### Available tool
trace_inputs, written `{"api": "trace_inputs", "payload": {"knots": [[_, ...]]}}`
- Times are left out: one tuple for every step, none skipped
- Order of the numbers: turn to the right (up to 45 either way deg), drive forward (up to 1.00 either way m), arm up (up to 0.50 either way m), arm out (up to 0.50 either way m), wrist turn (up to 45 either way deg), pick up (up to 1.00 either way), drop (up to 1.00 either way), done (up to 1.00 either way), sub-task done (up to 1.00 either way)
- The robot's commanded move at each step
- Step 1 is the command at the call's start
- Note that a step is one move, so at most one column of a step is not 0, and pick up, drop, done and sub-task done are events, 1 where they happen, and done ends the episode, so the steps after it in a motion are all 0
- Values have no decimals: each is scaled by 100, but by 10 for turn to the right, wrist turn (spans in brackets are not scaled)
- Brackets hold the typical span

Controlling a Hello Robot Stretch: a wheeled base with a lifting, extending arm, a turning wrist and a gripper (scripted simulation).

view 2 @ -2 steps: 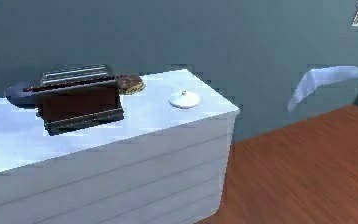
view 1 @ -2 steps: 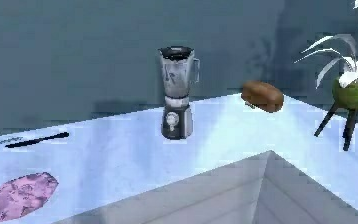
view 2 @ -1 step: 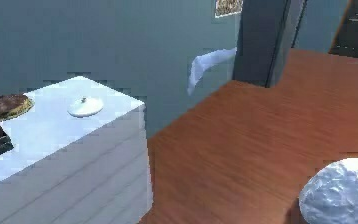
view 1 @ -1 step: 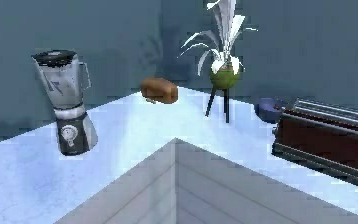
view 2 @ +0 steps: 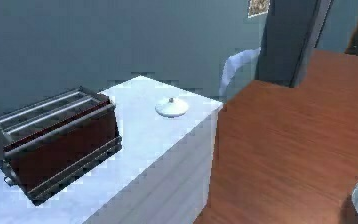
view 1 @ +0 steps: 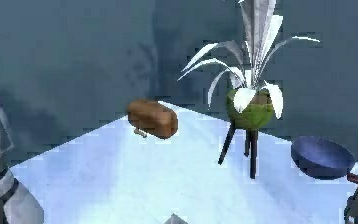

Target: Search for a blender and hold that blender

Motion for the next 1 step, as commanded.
{"api": "trace_inputs", "payload": {"knots": [[-450, 0, 0, 0, 0, 0, 0, 0, 0]]}}
